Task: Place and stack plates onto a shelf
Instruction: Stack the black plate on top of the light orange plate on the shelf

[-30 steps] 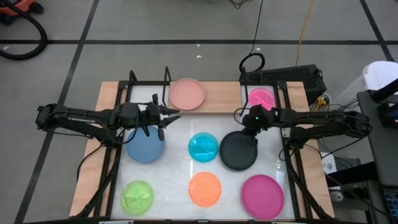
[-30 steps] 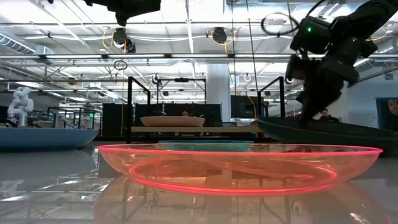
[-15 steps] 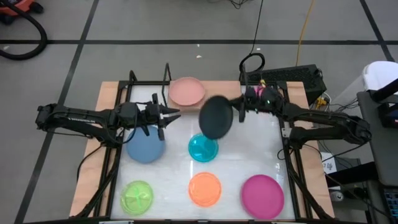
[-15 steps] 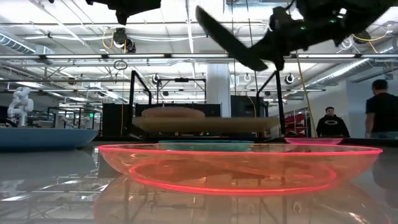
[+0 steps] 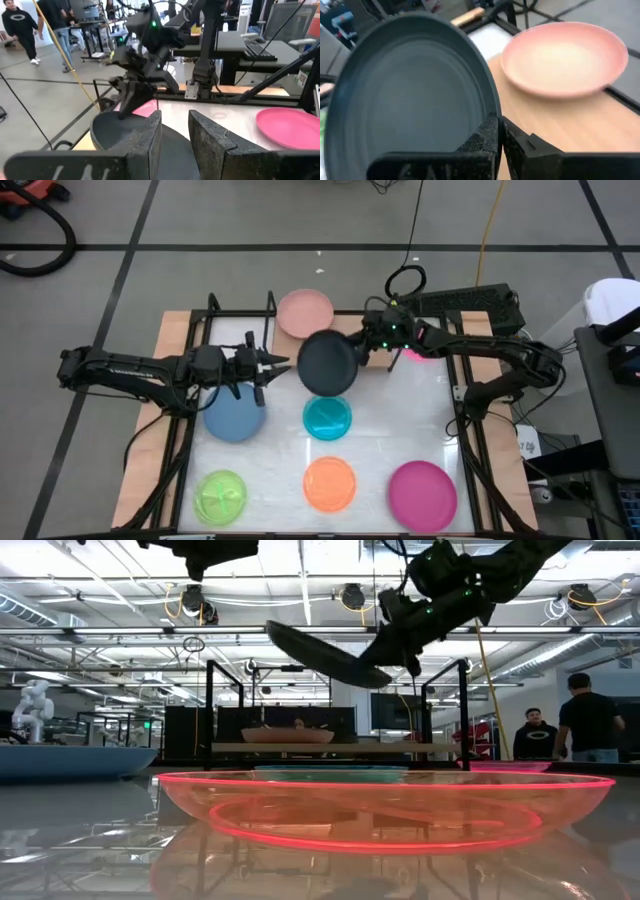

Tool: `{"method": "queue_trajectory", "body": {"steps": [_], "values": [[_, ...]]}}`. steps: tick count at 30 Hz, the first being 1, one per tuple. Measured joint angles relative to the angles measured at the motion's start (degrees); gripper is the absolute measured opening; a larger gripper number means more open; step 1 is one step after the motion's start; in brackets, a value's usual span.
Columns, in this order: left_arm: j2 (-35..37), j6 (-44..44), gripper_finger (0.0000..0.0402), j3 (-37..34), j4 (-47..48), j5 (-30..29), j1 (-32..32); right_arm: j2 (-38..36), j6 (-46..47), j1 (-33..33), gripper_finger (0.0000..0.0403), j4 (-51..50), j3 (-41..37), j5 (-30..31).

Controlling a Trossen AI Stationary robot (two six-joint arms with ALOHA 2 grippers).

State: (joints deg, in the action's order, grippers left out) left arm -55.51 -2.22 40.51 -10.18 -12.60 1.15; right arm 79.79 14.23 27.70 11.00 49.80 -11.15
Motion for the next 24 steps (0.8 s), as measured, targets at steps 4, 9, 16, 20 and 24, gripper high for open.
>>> {"method": "queue_trajectory", "body": {"steps": [4,9,16,20,24], "values": [[0.0,0.4,0.0104,0.0,0.71,0.0,0.02,0.42,0.58,0.94,0.0,4.18,0.2,0.46],[0.0,1.24,0.0104,0.0,1.36,0.02,0.04,0.29,0.89,2.15,0.0,5.82,0.15,0.45],[0.0,1.05,0.0104,0.0,0.99,0.02,0.04,0.27,1.41,3.8,0.0,8.49,0.51,0.43],[0.0,1.01,0.0104,0.0,0.9,0.02,0.0,0.27,1.3,4.48,0.0,8.49,1.62,0.42],[0.0,0.61,0.0104,0.0,0.9,0.04,0.0,0.27,0.44,4.87,0.0,7.36,3.36,0.41]]}}
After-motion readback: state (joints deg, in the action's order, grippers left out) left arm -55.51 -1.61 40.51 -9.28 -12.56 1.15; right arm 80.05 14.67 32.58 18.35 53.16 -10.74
